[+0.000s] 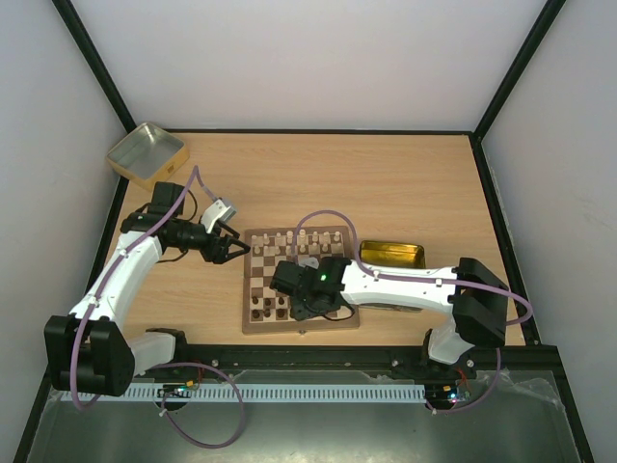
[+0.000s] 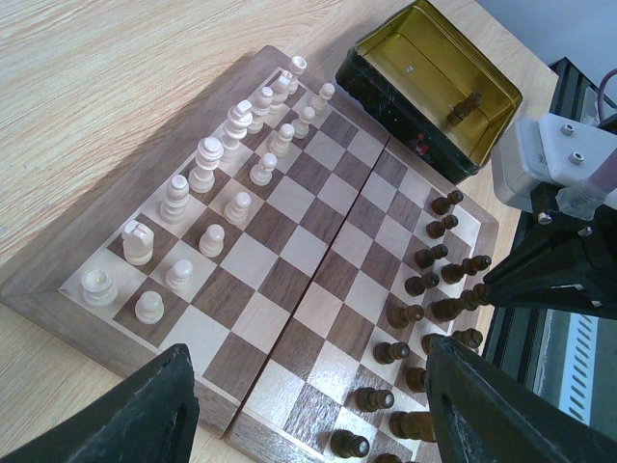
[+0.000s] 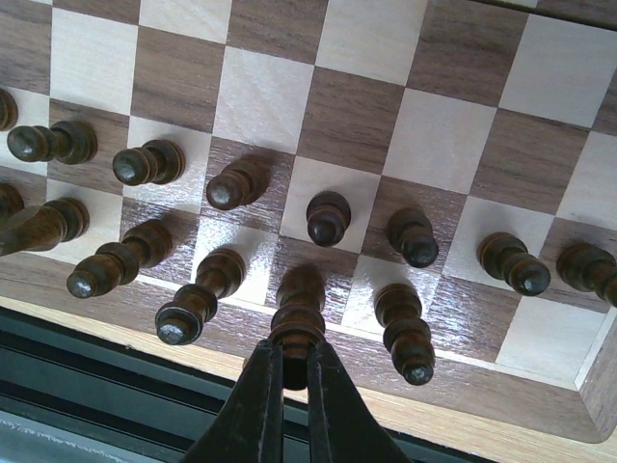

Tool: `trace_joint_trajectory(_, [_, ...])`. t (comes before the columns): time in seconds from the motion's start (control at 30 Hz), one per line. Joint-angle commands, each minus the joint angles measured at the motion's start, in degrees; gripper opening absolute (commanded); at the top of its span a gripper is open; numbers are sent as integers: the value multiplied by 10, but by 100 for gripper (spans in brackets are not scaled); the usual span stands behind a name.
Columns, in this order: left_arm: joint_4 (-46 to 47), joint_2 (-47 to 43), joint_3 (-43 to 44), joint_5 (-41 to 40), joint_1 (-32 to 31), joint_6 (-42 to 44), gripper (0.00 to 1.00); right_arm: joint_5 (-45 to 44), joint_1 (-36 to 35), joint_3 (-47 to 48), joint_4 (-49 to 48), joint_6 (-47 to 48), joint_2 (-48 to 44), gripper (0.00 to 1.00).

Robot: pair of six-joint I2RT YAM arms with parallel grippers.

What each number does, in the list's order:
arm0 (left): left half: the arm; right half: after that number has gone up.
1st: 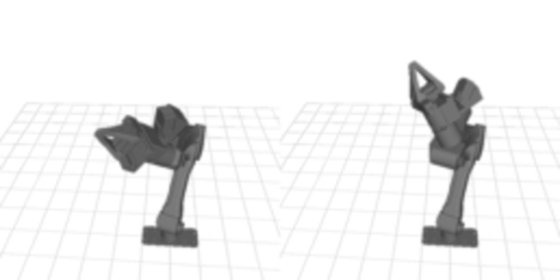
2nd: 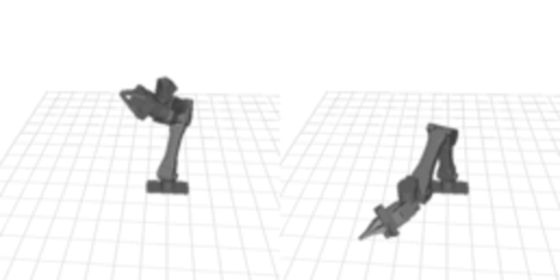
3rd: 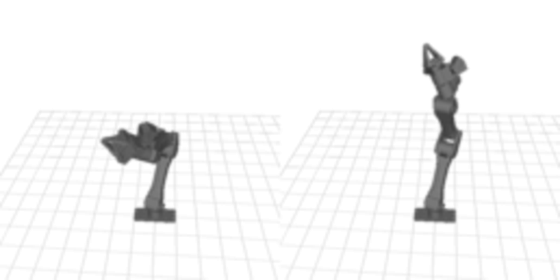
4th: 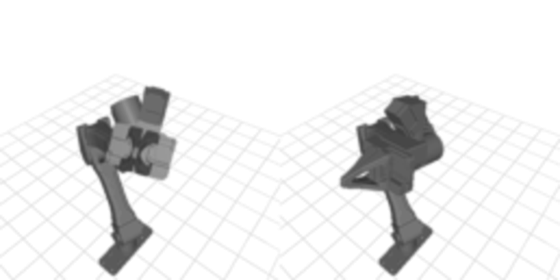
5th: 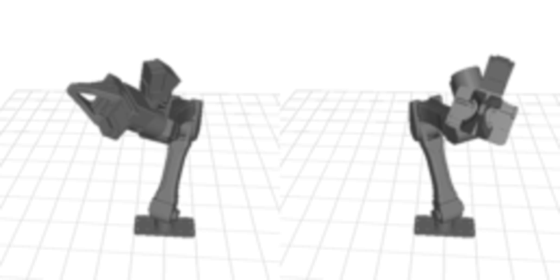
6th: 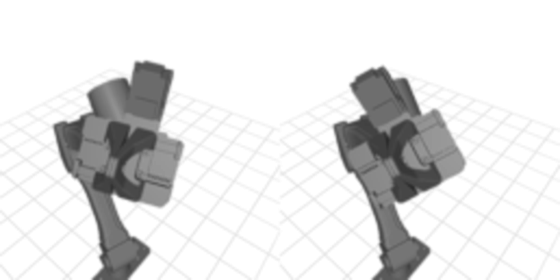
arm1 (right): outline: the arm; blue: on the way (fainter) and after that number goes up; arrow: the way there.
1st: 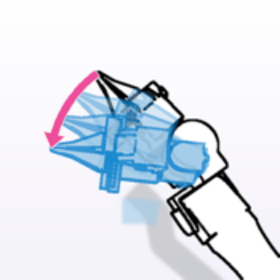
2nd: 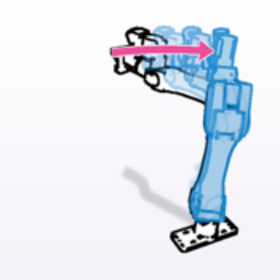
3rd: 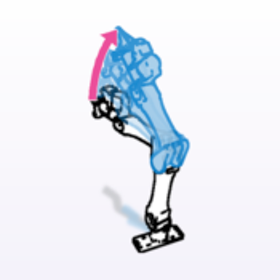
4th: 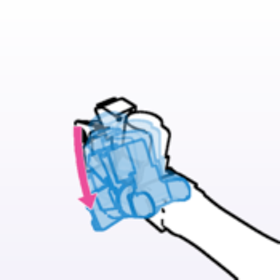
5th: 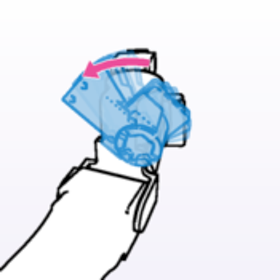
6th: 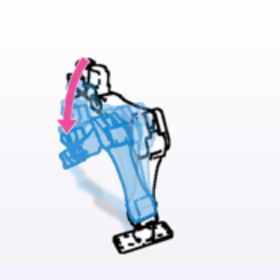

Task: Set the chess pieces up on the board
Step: Adjust the chess piece on the chessboard.

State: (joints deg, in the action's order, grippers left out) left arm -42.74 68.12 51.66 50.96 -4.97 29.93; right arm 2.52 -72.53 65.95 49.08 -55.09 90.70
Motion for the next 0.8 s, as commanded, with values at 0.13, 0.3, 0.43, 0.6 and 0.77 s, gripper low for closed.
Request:
trace_joint_trajectory(0.13, [-4,-7,-5,8,-3,0,65,-6,-9,-5,17,5,8,4])
trace_joint_trajectory(0.3, [-4,-7,-5,8,-3,0,65,-11,-9,-2,18,5,9,14])
trace_joint_trajectory(0.43, [-4,-7,-5,8,-3,0,65,-26,-9,5,20,1,9,19])
trace_joint_trajectory(0.6, [-4,-7,-5,8,-3,0,65,-45,-9,18,28,-5,5,20])
trace_joint_trajectory(0.77, [-4,-7,-5,8,-3,0,65,-70,-2,31,37,-12,-8,21])
